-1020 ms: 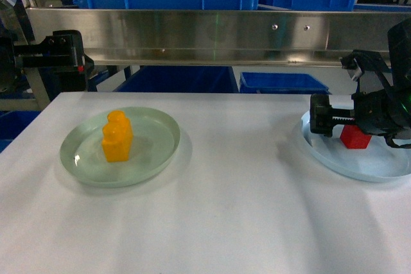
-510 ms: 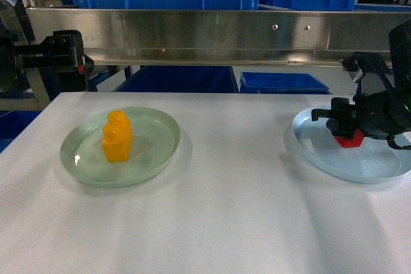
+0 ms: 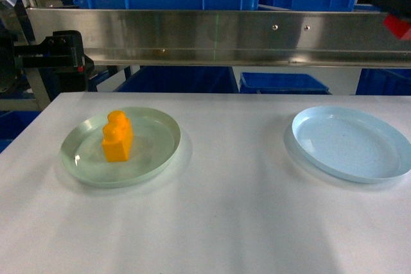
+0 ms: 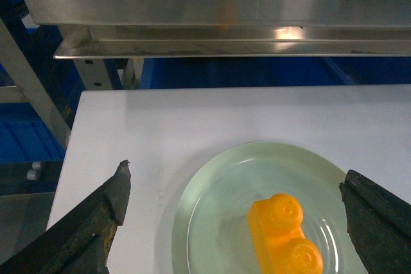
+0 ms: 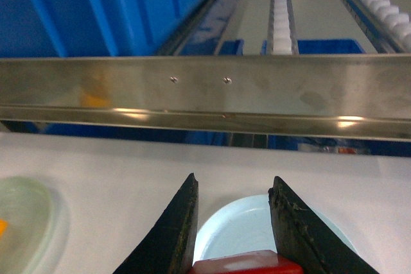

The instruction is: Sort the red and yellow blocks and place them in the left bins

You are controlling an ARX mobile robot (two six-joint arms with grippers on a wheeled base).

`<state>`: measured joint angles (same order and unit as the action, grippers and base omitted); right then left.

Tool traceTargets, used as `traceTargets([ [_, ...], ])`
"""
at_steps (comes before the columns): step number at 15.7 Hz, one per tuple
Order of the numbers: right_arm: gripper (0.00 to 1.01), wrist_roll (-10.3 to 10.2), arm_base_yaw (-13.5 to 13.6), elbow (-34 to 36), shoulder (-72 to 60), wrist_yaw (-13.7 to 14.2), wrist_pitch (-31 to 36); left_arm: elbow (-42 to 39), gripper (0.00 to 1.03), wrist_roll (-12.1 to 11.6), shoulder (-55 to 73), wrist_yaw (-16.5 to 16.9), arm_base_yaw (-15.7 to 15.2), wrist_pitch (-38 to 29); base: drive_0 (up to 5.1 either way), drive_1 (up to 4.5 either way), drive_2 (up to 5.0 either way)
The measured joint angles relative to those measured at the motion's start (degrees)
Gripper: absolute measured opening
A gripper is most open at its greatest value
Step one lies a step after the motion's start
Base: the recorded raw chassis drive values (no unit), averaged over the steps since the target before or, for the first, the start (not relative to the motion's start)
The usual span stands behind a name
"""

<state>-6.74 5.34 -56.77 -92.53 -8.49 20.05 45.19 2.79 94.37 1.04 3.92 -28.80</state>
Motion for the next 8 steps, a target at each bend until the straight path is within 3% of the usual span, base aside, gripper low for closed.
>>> traceTargets([
  [2,0.28,-1.9,-0.1,8.7,12.9,-0.8,1.4,0.0,0.98,0.0,0.0,0.0,0.0,0.0,0.0,0.00,0.0],
  [5,0.28,-2.9,-0.1,18.4,29.6,1.5,0.2,0.0,0.98,0.0,0.0,0.0,0.0,0.0,0.0,0.00,0.0],
  [8,0.28,-2.9,-0.9,21.8,32.4,1.5,-1.8,0.0,0.98,0.0,0.0,0.0,0.0,0.0,0.0,0.00,0.0],
])
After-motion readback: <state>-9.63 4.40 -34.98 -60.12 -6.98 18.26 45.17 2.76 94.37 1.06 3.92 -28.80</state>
